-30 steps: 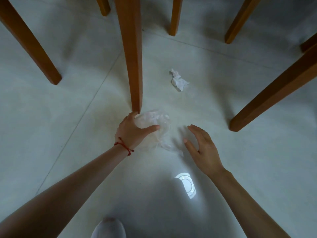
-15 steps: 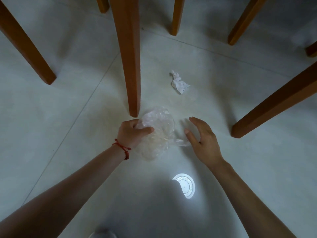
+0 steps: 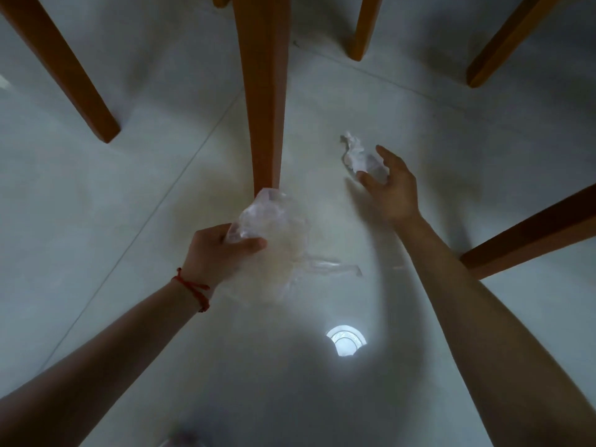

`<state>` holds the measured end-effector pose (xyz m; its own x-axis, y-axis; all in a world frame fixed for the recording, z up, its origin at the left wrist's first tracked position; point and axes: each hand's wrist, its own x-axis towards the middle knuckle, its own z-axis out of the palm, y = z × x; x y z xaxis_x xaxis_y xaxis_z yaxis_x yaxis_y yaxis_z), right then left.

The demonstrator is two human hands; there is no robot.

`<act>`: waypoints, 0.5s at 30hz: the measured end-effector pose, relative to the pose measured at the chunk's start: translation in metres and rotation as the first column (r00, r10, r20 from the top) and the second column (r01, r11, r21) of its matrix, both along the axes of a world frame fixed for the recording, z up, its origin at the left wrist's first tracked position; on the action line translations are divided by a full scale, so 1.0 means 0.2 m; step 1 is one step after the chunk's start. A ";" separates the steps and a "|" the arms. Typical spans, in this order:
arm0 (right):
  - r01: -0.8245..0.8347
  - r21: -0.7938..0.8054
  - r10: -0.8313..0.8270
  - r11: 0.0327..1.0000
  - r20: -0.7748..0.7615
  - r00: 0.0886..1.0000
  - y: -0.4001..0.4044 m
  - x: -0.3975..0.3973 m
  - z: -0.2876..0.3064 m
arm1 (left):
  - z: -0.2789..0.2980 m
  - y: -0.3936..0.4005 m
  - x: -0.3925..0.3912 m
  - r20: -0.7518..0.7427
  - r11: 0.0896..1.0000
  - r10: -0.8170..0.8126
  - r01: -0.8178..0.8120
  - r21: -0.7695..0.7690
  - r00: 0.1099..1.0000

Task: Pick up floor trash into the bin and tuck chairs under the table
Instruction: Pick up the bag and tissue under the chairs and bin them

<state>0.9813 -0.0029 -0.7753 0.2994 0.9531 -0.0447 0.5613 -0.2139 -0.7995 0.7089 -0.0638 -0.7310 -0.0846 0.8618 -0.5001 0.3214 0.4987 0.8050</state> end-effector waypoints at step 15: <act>-0.210 0.067 0.191 0.975 0.215 0.958 0.07 -0.12 -0.07 | 0.04 -0.03 -0.04 0.027 0.999 0.045 -0.045 -0.014 0.999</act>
<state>0.9564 0.0109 -0.7890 0.0957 0.9918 0.0842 0.7399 -0.0143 -0.6726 0.7003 -0.0691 -0.7235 -0.1090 0.8508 -0.5140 0.2764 0.5226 0.8065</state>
